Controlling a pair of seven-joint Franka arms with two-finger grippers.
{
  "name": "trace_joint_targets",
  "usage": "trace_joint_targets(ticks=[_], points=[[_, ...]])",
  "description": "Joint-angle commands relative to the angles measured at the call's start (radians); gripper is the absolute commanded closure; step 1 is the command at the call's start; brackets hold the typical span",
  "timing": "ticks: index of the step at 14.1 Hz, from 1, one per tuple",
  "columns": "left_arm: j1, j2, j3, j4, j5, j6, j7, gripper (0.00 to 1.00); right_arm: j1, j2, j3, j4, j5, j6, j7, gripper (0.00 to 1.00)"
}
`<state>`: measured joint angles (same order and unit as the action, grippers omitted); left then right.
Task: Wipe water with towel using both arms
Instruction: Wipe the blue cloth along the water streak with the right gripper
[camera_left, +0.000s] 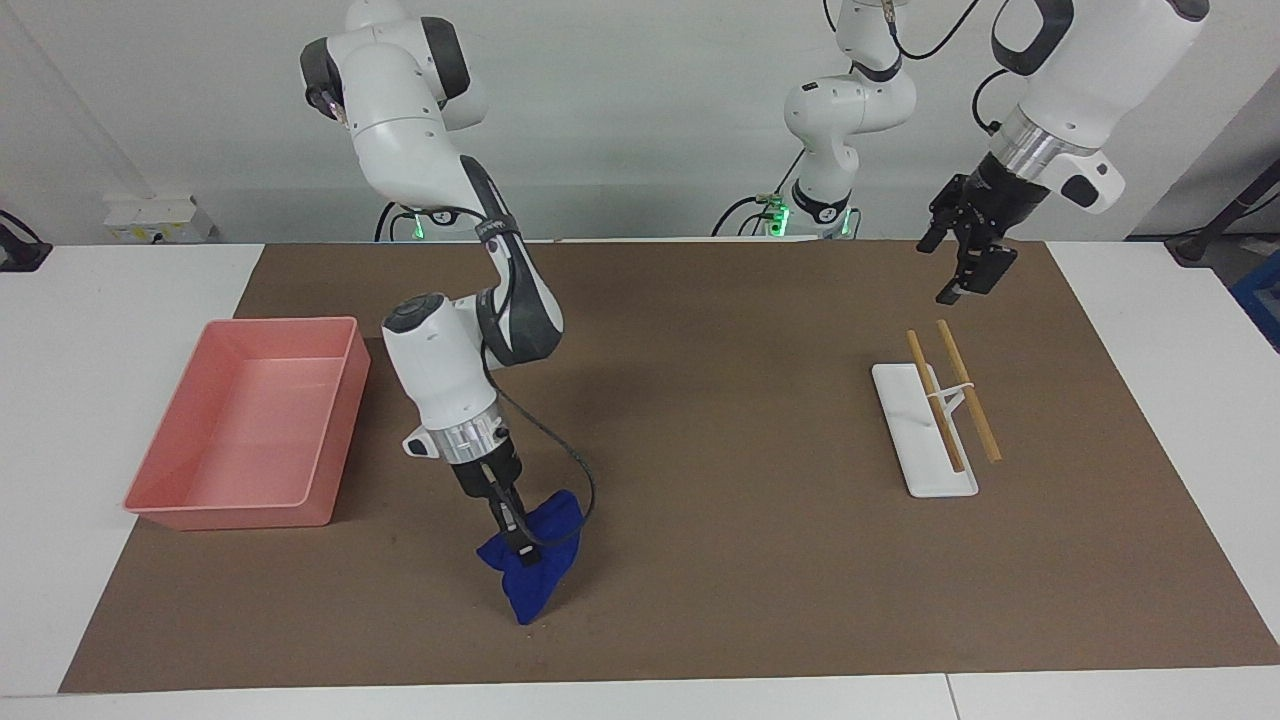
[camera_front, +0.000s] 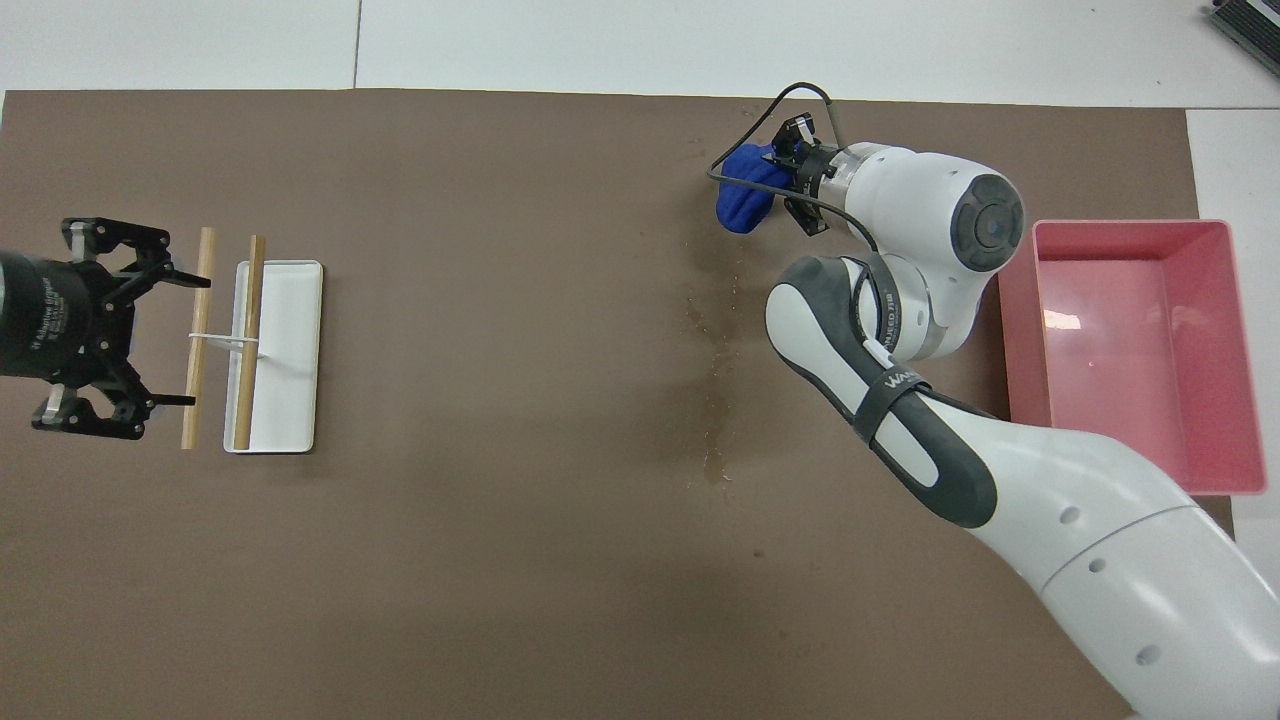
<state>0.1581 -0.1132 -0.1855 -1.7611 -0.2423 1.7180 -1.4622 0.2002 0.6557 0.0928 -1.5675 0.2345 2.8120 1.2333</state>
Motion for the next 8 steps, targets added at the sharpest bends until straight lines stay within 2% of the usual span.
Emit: trace_joint_targets(ticks=[1,3,6,8], points=[[0.089,-0.023,-0.012,-0.024,-0.005,0.034,0.022,0.00,0.004,0.012,0.008,0.012,-0.020,0.000,0.002,1.00],[0.103,-0.020,-0.011,-0.023,-0.005,0.064,0.026,0.00,0.015,-0.005,0.010,-0.051,-0.015,0.000,0.006,1.00],[0.095,-0.017,-0.011,-0.023,-0.005,0.080,0.156,0.00,0.013,-0.047,0.010,-0.146,-0.009,-0.025,0.008,1.00],[0.104,-0.017,-0.011,-0.023,-0.003,0.089,0.239,0.00,0.016,-0.065,0.012,-0.161,-0.004,-0.092,0.026,1.00]])
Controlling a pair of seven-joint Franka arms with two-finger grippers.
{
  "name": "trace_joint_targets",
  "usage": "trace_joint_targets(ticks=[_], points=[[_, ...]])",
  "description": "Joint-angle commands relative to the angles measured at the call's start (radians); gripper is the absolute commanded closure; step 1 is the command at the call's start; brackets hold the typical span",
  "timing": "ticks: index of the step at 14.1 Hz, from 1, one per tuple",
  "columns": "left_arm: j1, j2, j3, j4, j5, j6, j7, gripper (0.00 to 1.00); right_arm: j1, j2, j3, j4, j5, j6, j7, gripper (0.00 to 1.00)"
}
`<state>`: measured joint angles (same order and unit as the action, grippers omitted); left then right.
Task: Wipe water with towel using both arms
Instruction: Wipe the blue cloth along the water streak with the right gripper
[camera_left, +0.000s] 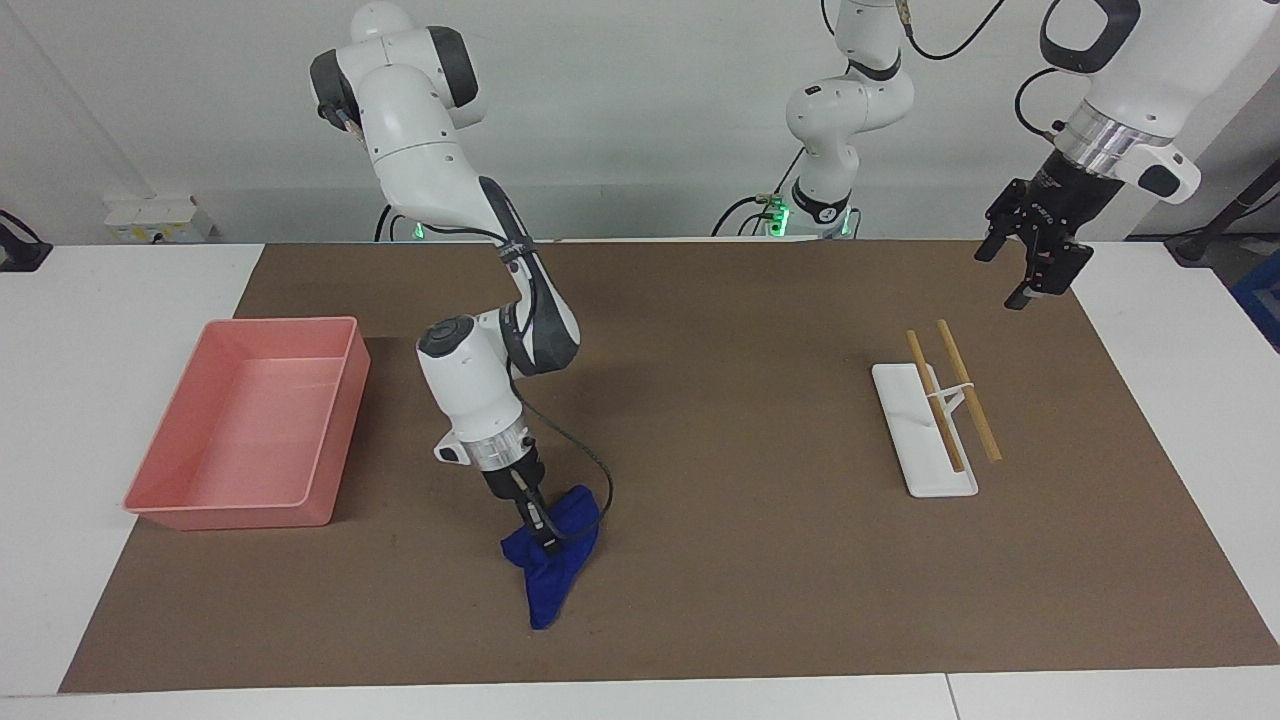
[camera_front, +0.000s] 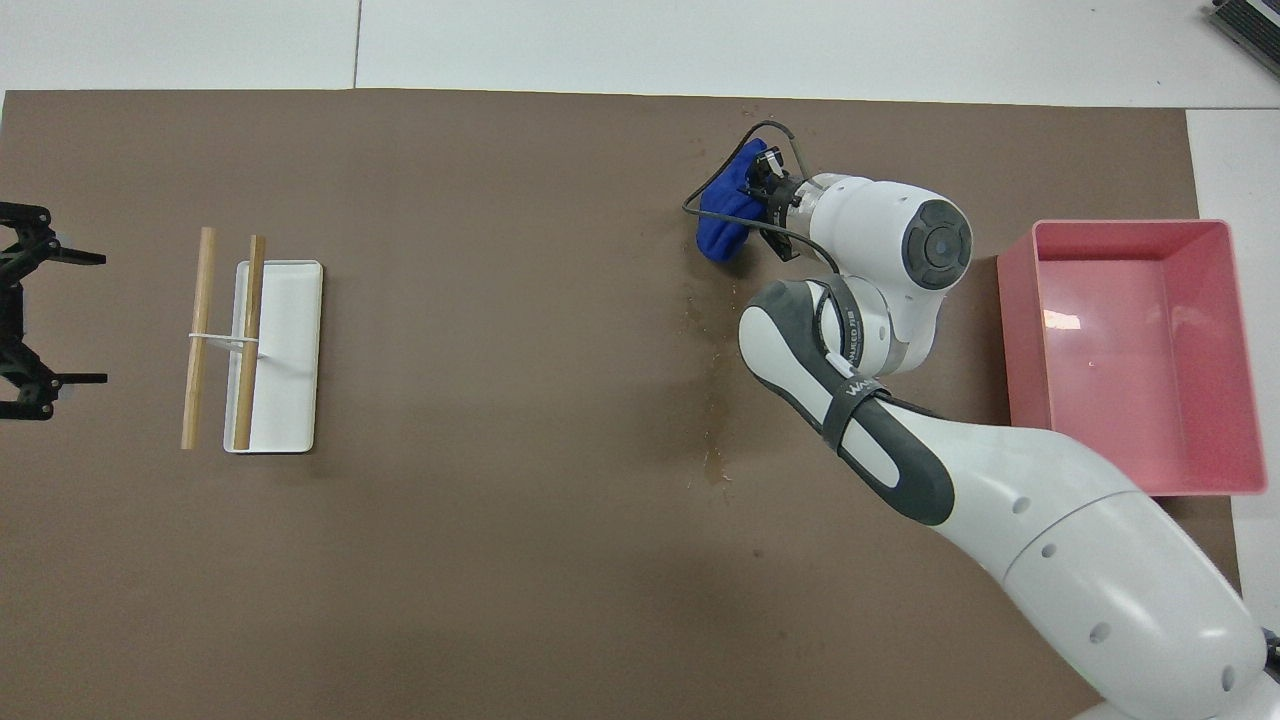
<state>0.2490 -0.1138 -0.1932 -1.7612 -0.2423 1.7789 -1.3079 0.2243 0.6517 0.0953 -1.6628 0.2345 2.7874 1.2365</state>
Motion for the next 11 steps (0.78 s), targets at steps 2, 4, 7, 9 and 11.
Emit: trace_joint_targets(ticks=[2,4,7,9,11], points=[[0.015,-0.024,-0.003,-0.053,0.000,0.068,0.297,0.00,-0.005,-0.076,0.011,-0.078,-0.004,-0.123,0.047,1.00],[0.012,-0.029,-0.003,-0.054,0.113,0.002,0.586,0.00,0.027,-0.108,0.011,-0.139,-0.004,-0.124,0.052,1.00],[0.012,-0.027,-0.003,-0.037,0.146,-0.052,0.840,0.00,0.073,-0.147,0.011,-0.230,-0.004,-0.123,0.054,1.00],[0.003,-0.026,-0.003,-0.032,0.172,-0.064,0.883,0.00,0.093,-0.184,0.011,-0.291,-0.004,-0.123,0.055,1.00],[-0.002,-0.023,-0.008,-0.024,0.222,-0.076,0.982,0.00,0.096,-0.245,0.011,-0.382,-0.004,-0.124,0.052,1.00]])
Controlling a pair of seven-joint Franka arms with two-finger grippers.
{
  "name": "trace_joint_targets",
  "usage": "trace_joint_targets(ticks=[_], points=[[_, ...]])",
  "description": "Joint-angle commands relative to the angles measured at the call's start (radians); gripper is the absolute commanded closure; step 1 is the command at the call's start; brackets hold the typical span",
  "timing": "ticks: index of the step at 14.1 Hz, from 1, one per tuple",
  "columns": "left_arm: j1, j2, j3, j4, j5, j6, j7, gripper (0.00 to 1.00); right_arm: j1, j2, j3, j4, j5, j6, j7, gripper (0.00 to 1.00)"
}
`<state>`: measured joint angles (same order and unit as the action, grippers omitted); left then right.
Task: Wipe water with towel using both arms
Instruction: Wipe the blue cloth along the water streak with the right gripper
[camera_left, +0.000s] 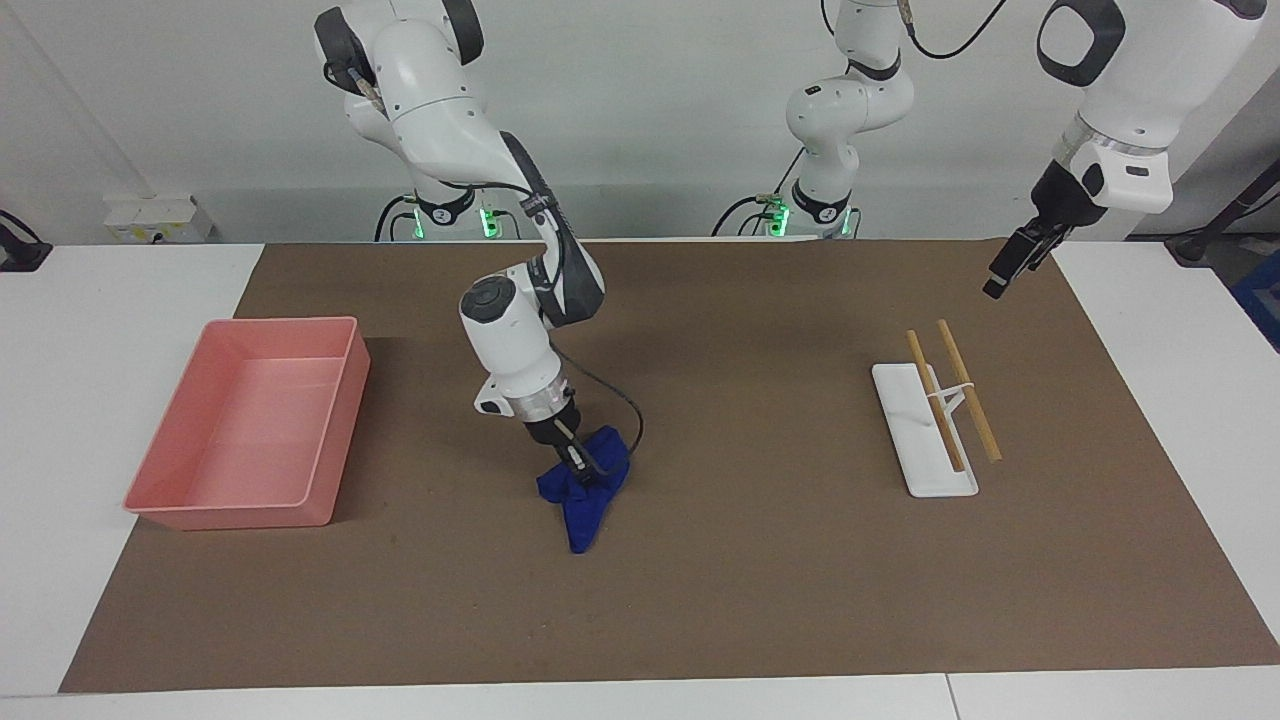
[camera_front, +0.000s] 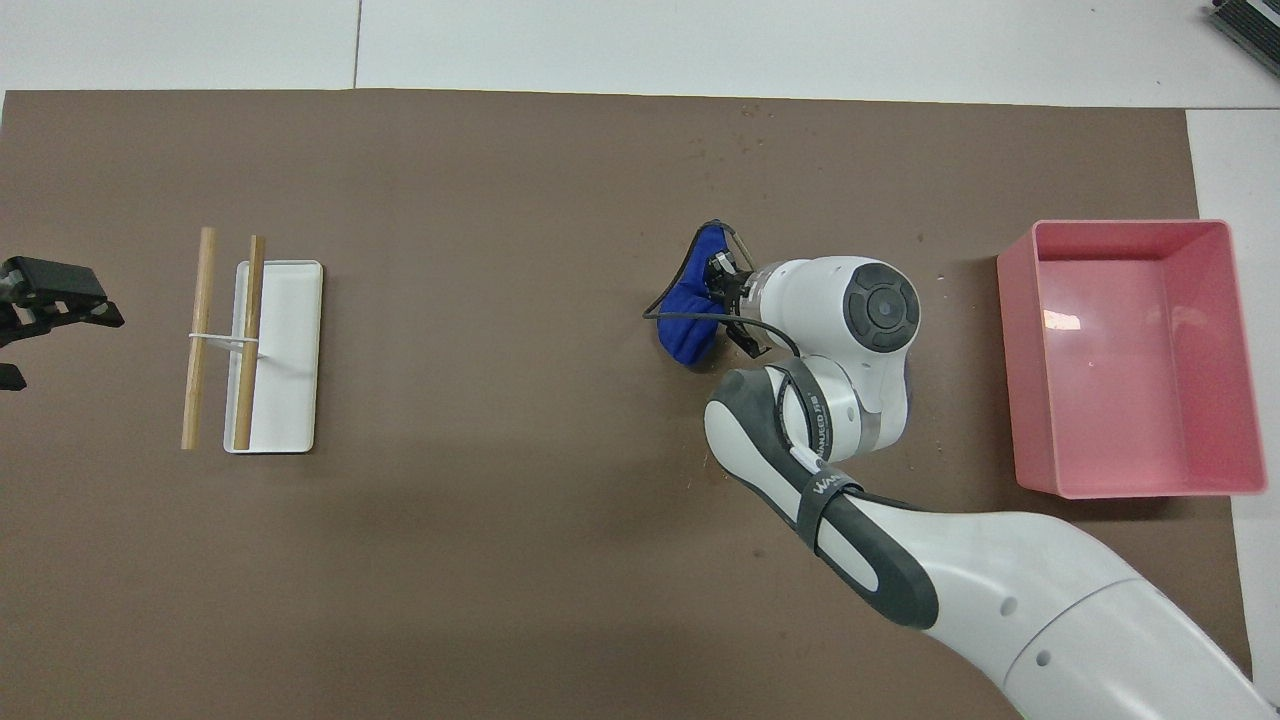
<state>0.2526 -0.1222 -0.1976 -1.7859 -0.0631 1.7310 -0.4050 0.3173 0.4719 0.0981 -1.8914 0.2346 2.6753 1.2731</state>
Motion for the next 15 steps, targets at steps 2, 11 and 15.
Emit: trace_joint_targets(ticks=[2,11,15], points=[[-0.004,-0.008,0.000,0.029,0.048,-0.080,0.182,0.00,0.014,-0.133,0.009,-0.242,-0.005,-0.023,0.014,1.00],[-0.018,0.145,-0.013,0.255,0.088,-0.321,0.422,0.00,0.152,-0.357,0.008,-0.501,-0.005,-0.152,0.005,1.00],[-0.013,0.154,-0.005,0.277,0.103,-0.346,0.425,0.00,0.160,-0.377,0.006,-0.538,-0.017,-0.143,-0.151,1.00]])
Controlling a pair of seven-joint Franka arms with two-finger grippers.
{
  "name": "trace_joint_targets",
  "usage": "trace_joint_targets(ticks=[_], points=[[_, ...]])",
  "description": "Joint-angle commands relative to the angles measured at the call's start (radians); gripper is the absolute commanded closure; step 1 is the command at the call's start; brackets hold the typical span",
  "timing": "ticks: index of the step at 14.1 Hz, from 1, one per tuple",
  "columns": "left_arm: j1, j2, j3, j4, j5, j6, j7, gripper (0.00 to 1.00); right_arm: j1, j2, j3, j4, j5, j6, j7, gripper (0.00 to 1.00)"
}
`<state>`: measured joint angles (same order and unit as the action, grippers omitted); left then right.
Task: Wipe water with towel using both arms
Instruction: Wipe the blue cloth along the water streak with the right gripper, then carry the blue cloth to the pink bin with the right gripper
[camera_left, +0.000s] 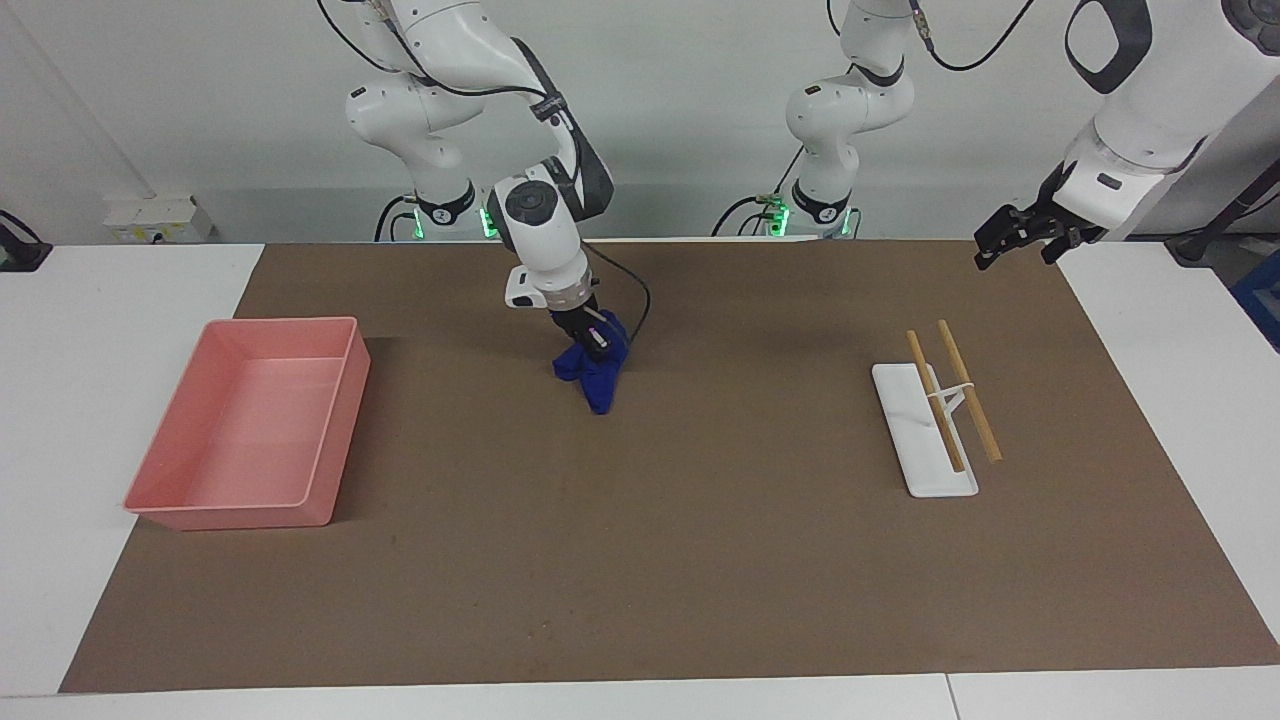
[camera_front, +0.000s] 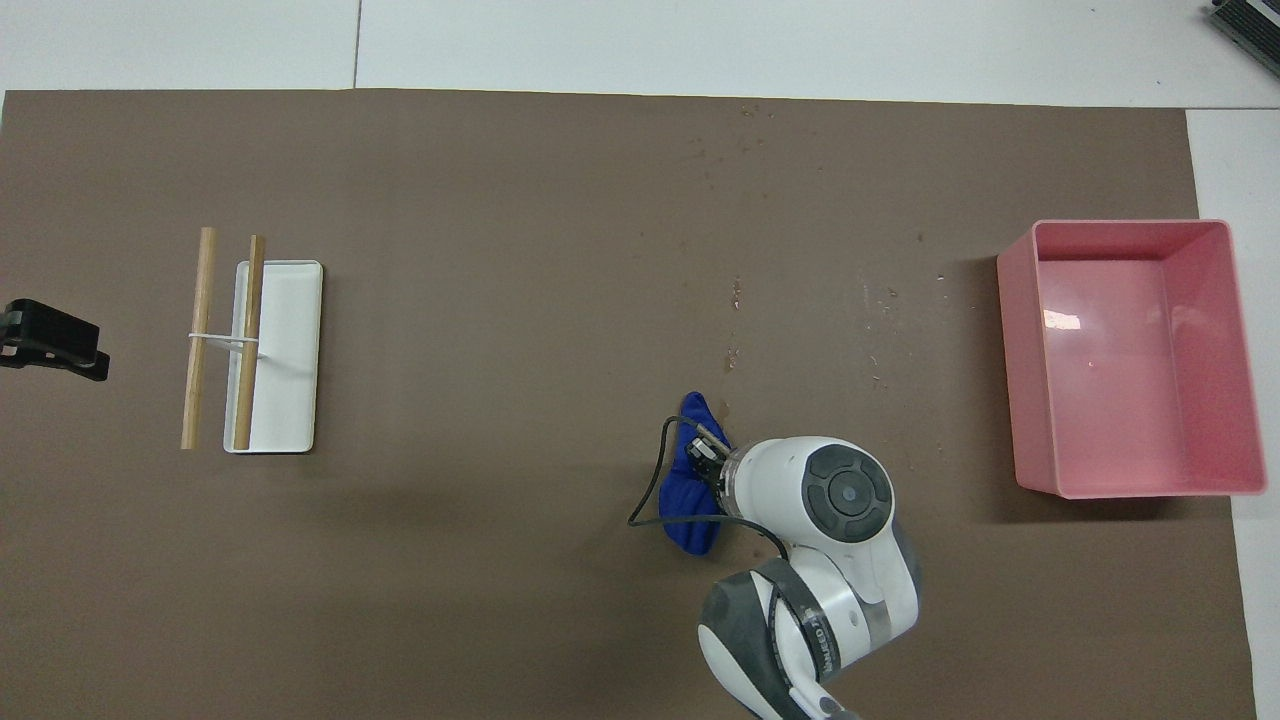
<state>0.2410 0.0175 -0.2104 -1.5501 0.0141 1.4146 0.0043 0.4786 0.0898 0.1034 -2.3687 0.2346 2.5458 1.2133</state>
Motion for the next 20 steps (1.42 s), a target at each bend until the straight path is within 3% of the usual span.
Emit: trace_joint_targets(ticks=[1,5,7,9,10,12,15,17,20], points=[[-0.003,0.016,0.009,0.039,0.027,-0.017,0.016,0.00,-0.011,0.013,-0.001,-0.055,-0.020,0.004,-0.154,1.00],[-0.089,0.025,-0.006,0.048,0.035,-0.020,0.013,0.00,-0.103,0.047,-0.004,-0.044,-0.020,0.154,-0.406,1.00],[-0.104,0.027,-0.007,0.053,0.058,-0.038,0.013,0.00,-0.156,0.082,-0.001,0.012,-0.018,0.203,-0.518,1.00],[-0.097,0.057,-0.004,0.140,0.073,-0.080,0.013,0.00,-0.185,0.122,-0.002,0.100,-0.018,0.199,-0.560,1.00],[-0.089,0.067,0.000,0.166,0.067,-0.078,0.014,0.00,-0.218,0.149,-0.002,0.153,-0.018,0.192,-0.598,1.00],[-0.088,0.044,0.002,0.106,0.066,-0.046,0.014,0.00,-0.280,0.217,-0.001,0.270,-0.018,0.188,-0.667,1.00],[-0.088,0.039,0.003,0.102,0.064,-0.054,0.014,0.00,-0.354,0.283,-0.002,0.440,-0.021,0.147,-0.718,1.00],[-0.091,0.038,0.005,0.099,0.063,-0.052,0.014,0.00,-0.394,0.285,-0.005,0.514,-0.021,0.061,-0.729,1.00],[-0.098,0.038,0.003,0.104,0.064,-0.055,0.013,0.00,-0.477,0.197,-0.007,0.502,-0.021,-0.045,-0.802,1.00]])
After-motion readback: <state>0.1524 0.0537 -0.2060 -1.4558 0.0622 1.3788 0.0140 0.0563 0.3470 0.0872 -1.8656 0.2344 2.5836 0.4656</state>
